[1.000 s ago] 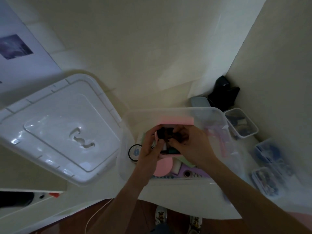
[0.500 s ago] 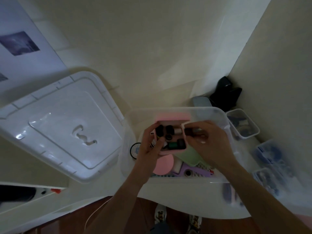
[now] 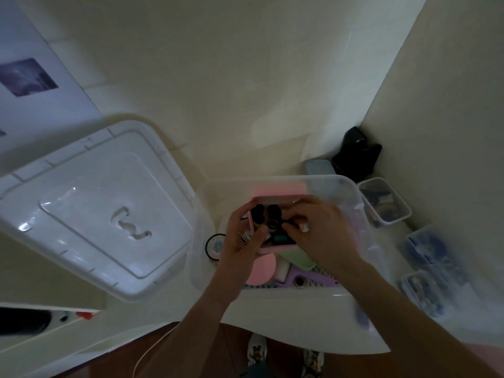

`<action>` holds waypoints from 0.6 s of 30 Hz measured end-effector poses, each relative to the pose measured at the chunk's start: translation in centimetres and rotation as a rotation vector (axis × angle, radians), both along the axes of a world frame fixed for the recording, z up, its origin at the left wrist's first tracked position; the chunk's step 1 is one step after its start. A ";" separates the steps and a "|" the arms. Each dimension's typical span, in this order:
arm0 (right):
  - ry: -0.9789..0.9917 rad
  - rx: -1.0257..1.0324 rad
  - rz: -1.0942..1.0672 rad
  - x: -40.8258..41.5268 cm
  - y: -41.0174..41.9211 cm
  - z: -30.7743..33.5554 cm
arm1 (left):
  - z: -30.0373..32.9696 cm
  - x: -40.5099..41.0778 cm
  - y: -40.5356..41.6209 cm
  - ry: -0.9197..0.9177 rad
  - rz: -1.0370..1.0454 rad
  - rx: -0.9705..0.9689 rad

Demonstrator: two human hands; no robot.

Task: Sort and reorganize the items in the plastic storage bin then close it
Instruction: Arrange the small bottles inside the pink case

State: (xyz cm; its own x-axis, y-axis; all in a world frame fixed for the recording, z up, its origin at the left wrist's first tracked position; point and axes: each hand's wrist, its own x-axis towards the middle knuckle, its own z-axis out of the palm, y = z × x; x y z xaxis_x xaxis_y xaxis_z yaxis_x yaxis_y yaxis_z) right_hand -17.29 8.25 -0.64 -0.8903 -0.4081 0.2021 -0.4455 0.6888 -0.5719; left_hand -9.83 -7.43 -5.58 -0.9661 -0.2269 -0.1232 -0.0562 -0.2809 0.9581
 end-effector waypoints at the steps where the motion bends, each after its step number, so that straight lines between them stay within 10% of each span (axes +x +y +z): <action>1: 0.007 -0.005 -0.001 0.0 -0.1 0.0 | 0.1 0.0 0.0 0.001 0.001 -0.002; 7: 0.201 0.059 -0.138 0.4 -0.1 -1.0 | 0.4 0.0 0.2 0.008 0.017 -0.030; 18: -0.051 -0.046 -0.307 0.2 0.4 -1.3 | 0.7 0.1 0.2 -0.014 0.009 -0.019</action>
State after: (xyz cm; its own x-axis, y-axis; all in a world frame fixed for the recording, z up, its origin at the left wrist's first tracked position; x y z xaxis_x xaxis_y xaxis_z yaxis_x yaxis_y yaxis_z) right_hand -17.05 8.64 -1.94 -0.9800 -0.1097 0.1660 -0.1904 0.7596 -0.6219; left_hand -9.71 -7.19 -4.86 -0.9622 -0.2383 -0.1321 -0.0669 -0.2635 0.9623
